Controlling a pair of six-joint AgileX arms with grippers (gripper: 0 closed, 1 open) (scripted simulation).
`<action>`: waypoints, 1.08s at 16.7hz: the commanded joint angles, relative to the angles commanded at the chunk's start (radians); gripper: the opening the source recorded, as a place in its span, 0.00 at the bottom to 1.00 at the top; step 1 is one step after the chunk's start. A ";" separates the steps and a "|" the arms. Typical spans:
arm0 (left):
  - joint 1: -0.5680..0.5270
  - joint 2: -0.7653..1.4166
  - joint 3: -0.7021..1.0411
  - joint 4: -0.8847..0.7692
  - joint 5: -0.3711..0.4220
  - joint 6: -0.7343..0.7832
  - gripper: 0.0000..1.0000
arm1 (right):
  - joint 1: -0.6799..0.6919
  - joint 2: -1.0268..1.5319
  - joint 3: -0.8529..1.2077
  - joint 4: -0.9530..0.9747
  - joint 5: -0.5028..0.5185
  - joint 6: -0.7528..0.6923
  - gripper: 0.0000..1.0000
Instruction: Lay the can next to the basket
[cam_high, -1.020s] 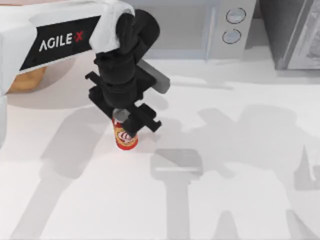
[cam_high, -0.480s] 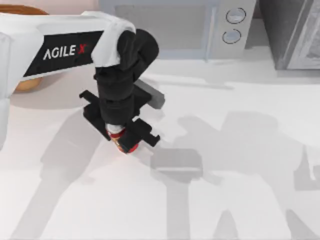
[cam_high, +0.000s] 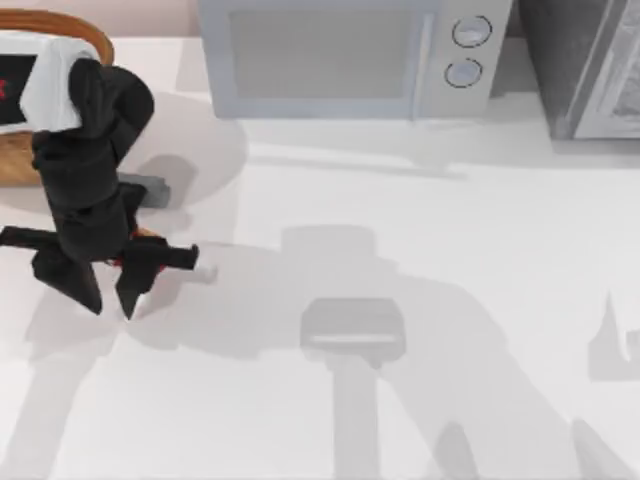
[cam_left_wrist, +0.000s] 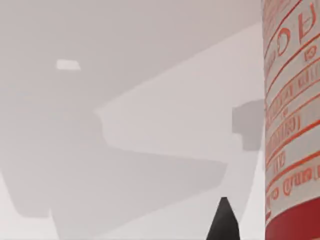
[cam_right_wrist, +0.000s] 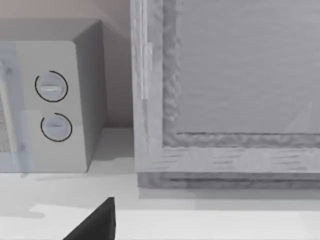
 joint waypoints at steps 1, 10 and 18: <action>0.045 -0.031 0.002 0.002 0.000 -0.001 0.00 | 0.000 0.000 0.000 0.000 0.000 0.000 1.00; 0.162 -0.105 0.049 0.015 -0.002 0.031 0.00 | 0.000 0.000 0.000 0.000 0.000 0.000 1.00; 0.085 -0.217 0.032 -0.093 0.050 0.105 0.00 | 0.000 0.000 0.000 0.000 0.000 0.000 1.00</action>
